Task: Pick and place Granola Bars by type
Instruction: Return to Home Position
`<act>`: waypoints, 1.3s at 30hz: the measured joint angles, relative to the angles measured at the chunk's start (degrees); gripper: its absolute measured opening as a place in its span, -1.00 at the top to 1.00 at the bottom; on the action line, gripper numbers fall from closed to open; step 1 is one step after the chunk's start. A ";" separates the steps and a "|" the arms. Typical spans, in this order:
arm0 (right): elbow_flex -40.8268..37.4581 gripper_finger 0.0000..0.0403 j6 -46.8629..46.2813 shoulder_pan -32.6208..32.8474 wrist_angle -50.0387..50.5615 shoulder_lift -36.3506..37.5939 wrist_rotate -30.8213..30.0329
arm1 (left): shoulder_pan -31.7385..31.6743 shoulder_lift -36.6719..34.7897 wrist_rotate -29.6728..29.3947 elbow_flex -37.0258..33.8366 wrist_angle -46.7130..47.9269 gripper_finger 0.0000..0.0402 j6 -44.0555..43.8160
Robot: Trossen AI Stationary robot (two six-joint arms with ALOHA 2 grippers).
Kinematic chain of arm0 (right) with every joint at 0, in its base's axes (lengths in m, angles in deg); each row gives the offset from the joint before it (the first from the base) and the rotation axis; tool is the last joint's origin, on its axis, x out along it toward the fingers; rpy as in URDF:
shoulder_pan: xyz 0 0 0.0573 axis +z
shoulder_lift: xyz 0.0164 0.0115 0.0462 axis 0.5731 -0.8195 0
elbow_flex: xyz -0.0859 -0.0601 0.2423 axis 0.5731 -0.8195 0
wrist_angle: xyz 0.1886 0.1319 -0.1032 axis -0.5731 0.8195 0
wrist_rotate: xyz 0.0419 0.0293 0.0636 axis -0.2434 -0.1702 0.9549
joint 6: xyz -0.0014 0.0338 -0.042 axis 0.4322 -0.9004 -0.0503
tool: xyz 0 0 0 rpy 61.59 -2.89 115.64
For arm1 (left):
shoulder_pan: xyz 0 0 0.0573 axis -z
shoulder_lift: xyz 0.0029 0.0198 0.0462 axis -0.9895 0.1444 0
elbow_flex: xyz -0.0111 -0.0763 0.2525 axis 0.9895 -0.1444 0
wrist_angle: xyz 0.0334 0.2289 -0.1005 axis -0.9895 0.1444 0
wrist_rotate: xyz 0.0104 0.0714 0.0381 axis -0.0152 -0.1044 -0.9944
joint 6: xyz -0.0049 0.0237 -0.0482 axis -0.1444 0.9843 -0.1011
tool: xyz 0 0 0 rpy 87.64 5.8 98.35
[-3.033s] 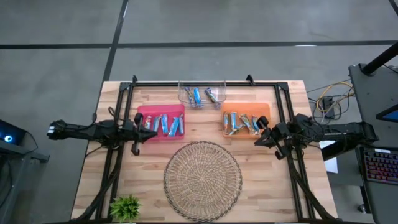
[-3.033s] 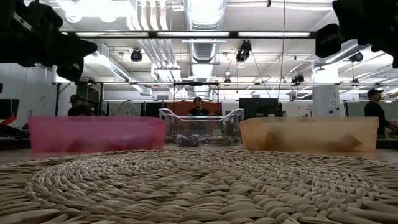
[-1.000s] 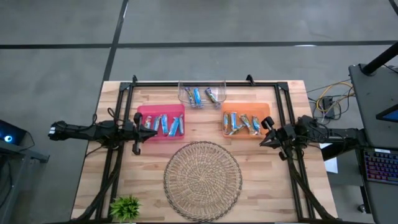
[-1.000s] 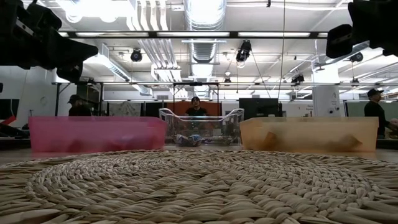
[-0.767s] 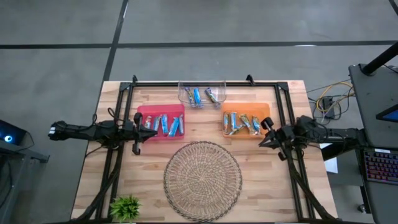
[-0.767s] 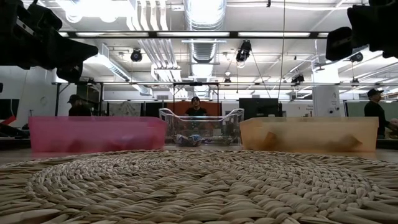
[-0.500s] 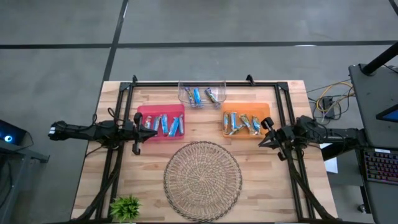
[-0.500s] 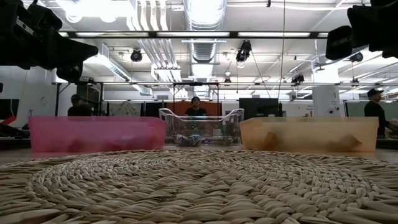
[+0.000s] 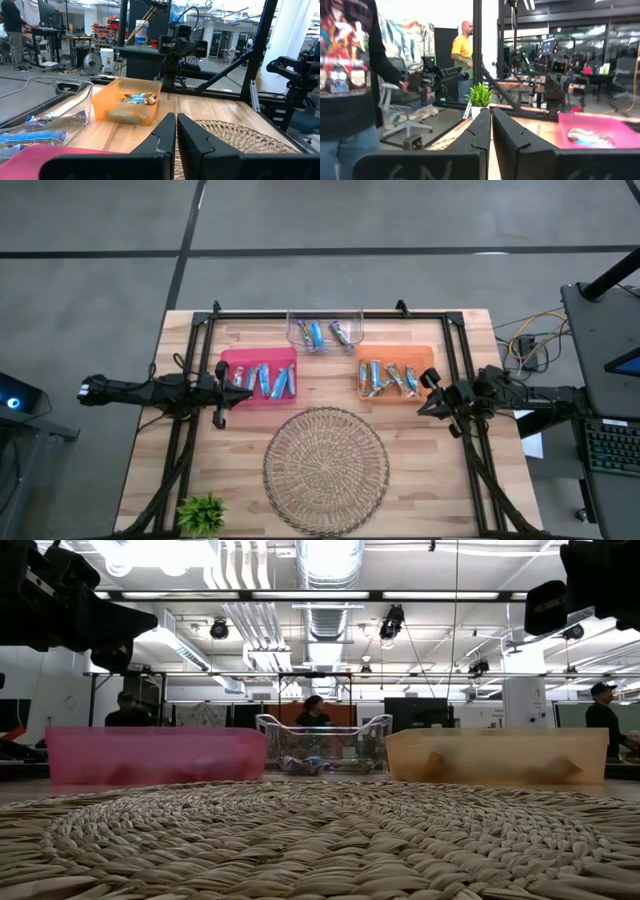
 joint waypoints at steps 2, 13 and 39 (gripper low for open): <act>0.00 0.96 -2.86 0.00 0.03 0.00 0.00 | 0.00 0.00 0.00 0.00 0.01 1.00 0.00; 0.00 0.96 -26.13 0.00 0.88 -0.22 -0.11 | 0.00 0.00 0.00 0.00 0.04 1.00 0.01; 0.00 0.96 -3.55 0.00 0.88 -0.70 -0.20 | 0.00 0.01 0.00 -0.02 0.04 1.00 0.02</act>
